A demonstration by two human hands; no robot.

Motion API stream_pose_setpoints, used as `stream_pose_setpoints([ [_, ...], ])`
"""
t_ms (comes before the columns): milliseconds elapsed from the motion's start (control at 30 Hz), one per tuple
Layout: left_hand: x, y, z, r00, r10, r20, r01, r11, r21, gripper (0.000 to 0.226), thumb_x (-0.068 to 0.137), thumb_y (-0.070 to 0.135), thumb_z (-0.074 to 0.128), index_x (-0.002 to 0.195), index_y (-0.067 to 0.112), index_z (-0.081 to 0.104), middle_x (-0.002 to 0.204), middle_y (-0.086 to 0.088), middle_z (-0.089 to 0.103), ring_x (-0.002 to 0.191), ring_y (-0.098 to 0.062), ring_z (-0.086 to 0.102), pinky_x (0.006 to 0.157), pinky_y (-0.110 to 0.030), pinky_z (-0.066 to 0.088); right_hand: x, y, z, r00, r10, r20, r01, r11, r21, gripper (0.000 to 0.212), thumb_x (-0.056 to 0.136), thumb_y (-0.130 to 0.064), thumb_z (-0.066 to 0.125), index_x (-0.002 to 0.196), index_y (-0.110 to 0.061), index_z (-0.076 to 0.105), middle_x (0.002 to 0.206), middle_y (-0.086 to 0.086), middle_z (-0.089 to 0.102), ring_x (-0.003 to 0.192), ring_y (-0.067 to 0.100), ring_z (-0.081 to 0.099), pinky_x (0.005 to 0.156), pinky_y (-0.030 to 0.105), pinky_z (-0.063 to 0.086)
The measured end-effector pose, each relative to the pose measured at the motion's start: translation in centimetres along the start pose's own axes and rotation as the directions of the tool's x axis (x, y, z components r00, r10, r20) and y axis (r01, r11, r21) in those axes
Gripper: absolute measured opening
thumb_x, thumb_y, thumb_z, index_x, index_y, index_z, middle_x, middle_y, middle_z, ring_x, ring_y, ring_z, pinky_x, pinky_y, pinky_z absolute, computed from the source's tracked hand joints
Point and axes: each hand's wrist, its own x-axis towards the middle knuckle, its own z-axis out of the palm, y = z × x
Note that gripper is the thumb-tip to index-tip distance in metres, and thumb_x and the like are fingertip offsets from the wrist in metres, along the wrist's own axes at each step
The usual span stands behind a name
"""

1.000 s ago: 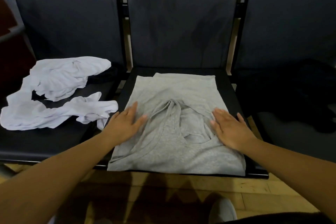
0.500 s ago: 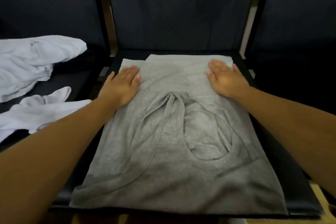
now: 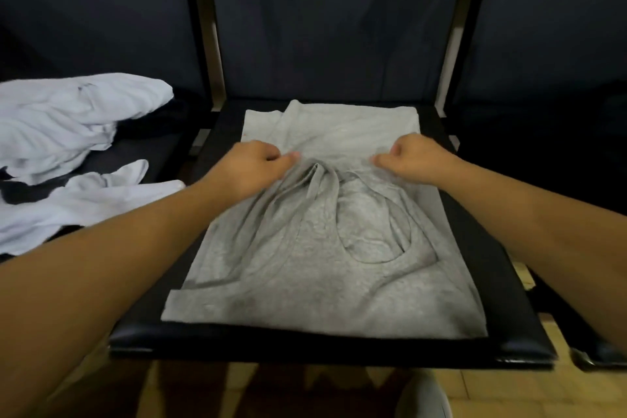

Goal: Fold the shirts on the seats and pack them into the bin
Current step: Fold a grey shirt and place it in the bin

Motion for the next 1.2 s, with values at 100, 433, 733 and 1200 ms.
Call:
stream_pose_setpoints([
  [100,-1.4,3.0,2.3,0.984,-0.108,0.143,0.102,0.993,0.055,0.066,0.086,0.072,0.058,0.082,0.006,0.063,0.082,-0.008,0.066,0.083,-0.024,0.064,0.066,-0.031,0.045,-2.3,-0.8,0.5,0.996,0.037,0.077,-0.031,0.996,-0.087,0.05,0.092,-0.047,0.068,0.063,-0.012,0.045,0.064,0.004,0.047,0.063,0.019,0.049,0.048,0.028,0.032],
  [433,-2.3,2.8,1.8,0.978,-0.204,-0.034,0.169,0.885,-0.433,0.019,0.099,0.01,0.049,0.088,0.012,0.064,0.096,-0.013,0.067,0.086,-0.029,0.064,0.072,-0.039,0.052,-7.0,-1.5,-3.7,0.978,0.167,0.125,-0.199,0.571,0.797,0.024,0.1,-0.015,0.05,0.11,0.002,0.064,0.083,0.017,0.074,0.061,0.022,0.068,0.054,0.03,0.054],
  [733,-3.3,3.7,-2.6,0.987,-0.14,0.075,0.101,0.187,-0.977,0.033,0.103,0.008,0.04,0.119,-0.013,0.061,0.104,-0.021,0.074,0.094,-0.027,0.074,0.074,-0.035,0.061,-7.3,-2.9,-7.6,0.958,0.132,0.255,-0.276,0.183,0.944,0.025,0.104,-0.018,0.046,0.107,0.002,0.061,0.073,0.005,0.067,0.056,0.011,0.057,0.054,0.021,0.048],
  [1200,-5.4,-0.9,-2.4,0.964,-0.166,0.206,0.146,0.983,0.111,0.052,0.087,0.059,0.066,0.093,0.009,0.055,0.096,-0.002,0.061,0.084,-0.02,0.055,0.066,-0.025,0.04,-9.5,0.8,-2.4,0.97,0.234,0.067,-0.242,0.955,0.174,0.024,0.093,-0.025,0.064,0.077,-0.006,0.062,0.079,0.011,0.065,0.071,0.023,0.062,0.058,0.029,0.051],
])
